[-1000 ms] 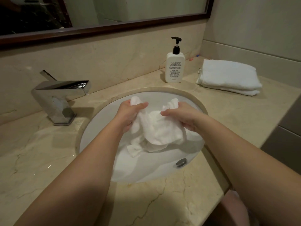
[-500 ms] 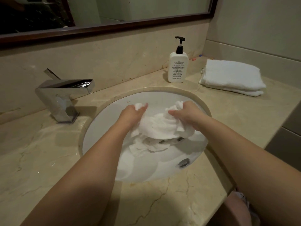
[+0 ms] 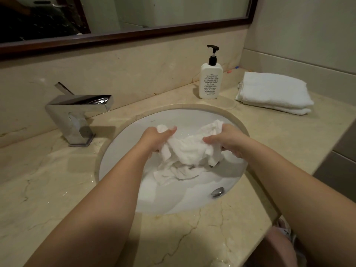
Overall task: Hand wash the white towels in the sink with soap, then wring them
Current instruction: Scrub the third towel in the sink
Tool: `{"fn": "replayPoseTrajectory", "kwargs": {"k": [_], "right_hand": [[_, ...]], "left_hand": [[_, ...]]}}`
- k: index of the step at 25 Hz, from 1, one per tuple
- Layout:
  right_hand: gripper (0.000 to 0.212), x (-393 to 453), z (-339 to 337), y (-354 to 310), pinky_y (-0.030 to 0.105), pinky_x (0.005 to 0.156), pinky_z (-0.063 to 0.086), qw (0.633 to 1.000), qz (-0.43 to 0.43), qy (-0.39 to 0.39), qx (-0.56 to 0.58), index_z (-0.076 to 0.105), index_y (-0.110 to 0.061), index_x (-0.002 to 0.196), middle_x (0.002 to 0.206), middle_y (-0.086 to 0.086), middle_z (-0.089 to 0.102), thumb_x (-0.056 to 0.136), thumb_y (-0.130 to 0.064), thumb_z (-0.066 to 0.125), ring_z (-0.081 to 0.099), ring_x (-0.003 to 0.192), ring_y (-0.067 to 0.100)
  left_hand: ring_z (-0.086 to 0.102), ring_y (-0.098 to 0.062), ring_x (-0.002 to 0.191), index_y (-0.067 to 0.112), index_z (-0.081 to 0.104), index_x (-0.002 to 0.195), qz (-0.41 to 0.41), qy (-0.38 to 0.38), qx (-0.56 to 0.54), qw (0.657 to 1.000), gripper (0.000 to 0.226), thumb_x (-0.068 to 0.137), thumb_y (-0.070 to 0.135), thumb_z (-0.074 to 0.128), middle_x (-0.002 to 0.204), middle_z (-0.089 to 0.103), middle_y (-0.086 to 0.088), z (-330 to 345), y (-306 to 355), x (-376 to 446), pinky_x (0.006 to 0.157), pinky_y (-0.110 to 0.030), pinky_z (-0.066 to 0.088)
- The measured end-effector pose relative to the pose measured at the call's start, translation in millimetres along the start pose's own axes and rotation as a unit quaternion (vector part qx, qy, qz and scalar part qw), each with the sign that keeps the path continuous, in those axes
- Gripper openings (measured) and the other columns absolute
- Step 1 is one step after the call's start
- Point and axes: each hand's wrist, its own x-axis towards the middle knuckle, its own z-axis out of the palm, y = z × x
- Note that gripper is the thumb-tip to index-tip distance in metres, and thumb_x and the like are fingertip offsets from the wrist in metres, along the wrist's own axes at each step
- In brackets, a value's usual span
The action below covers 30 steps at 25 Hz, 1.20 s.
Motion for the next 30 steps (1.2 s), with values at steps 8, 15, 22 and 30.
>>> {"fn": "replayPoseTrajectory", "kwargs": {"k": [8, 15, 22, 30], "right_hand": [[0.036, -7.4, -9.1, -18.1, 0.038, 0.07, 0.056, 0.96, -0.103, 0.248, 0.081, 0.071, -0.011, 0.088, 0.087, 0.008, 0.073, 0.084, -0.046, 0.075, 0.071, 0.08, 0.025], [0.015, -25.0, 22.1, -51.1, 0.035, 0.077, 0.059, 0.927, -0.179, 0.158, 0.29, 0.065, -0.021, 0.096, 0.093, 0.002, 0.072, 0.085, -0.01, 0.066, 0.071, 0.089, 0.02], [0.048, -7.9, 75.8, -72.5, 0.036, 0.073, 0.048, 0.942, -0.135, 0.254, 0.175, 0.056, -0.016, 0.072, 0.075, 0.002, 0.065, 0.099, -0.055, 0.048, 0.063, 0.077, 0.022], [0.059, -0.5, 99.2, -65.9, 0.034, 0.066, 0.04, 0.969, -0.164, 0.185, 0.015, 0.052, -0.016, 0.061, 0.071, 0.01, 0.065, 0.106, -0.051, 0.034, 0.061, 0.076, 0.03]], "left_hand": [[0.057, -0.012, 0.078, 0.003, 0.062, 0.104, 0.209, 0.244, -0.064, 0.945, 0.029, 0.095, 0.03, 0.067, 0.087, 0.062, 0.003, 0.9, 13.1, 1.2, 0.063, -0.017, 0.039], [0.05, -0.016, 0.064, 0.012, 0.054, 0.07, 0.244, 0.183, -0.29, 0.907, 0.031, 0.087, 0.035, 0.067, 0.064, 0.049, 0.002, 14.1, 36.5, -25.6, 0.059, -0.029, 0.042], [0.068, -0.015, 0.072, 0.013, 0.062, 0.082, 0.105, 0.052, -0.325, 0.938, 0.043, 0.101, 0.05, 0.053, 0.075, 0.069, -0.001, 44.6, 40.9, -28.5, 0.07, -0.03, 0.053], [0.072, -0.02, 0.065, 0.015, 0.067, 0.078, -0.087, 0.068, -0.434, 0.894, 0.049, 0.098, 0.057, 0.053, 0.065, 0.073, 0.0, 38.5, 28.7, 1.4, 0.069, -0.031, 0.055]]}}
